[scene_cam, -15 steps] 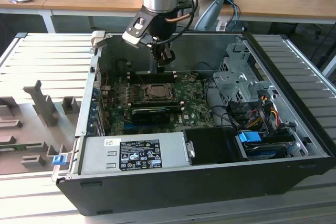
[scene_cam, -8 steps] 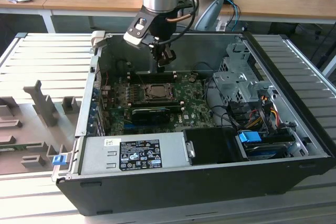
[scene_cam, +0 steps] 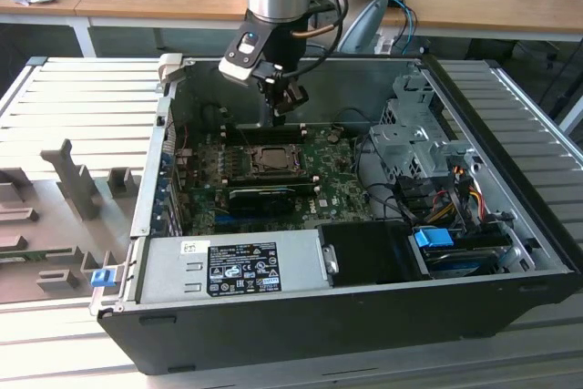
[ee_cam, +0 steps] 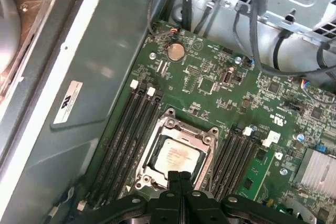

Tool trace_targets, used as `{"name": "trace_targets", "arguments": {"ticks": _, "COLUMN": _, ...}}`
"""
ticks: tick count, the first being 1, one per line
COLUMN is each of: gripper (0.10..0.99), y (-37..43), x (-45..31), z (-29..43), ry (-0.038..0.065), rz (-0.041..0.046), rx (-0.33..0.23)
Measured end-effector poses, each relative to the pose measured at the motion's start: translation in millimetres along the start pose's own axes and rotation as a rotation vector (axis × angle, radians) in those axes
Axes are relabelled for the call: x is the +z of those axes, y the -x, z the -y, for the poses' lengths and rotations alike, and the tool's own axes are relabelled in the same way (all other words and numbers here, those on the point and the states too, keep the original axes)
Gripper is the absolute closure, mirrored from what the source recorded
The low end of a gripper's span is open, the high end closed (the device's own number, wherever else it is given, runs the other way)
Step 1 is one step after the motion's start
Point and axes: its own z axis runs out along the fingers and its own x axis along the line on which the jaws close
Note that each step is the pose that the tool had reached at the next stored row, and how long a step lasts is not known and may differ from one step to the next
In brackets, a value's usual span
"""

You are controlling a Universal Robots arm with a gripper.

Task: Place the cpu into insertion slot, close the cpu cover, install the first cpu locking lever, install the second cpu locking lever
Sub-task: 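Install the first cpu locking lever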

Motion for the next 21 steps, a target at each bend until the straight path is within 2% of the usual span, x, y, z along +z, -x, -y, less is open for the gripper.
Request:
{"name": "trace_targets", "arguments": {"ticks": 7, "gripper": 0.98, "y": 0.0, "x": 0.0, "z": 0.0, "ry": -0.001, "rz": -0.0045, "rx": -0.096}}
{"name": "trace_targets", "arguments": {"ticks": 15, "gripper": 0.98, "y": 0.1, "x": 0.0, "z": 0.0, "ry": -0.002, "rz": -0.0076, "rx": -0.166}}
{"name": "trace_targets", "arguments": {"ticks": 21, "gripper": 0.98, "y": 0.2, "x": 0.0, "z": 0.1, "ry": -0.003, "rz": -0.0112, "rx": -0.243}}
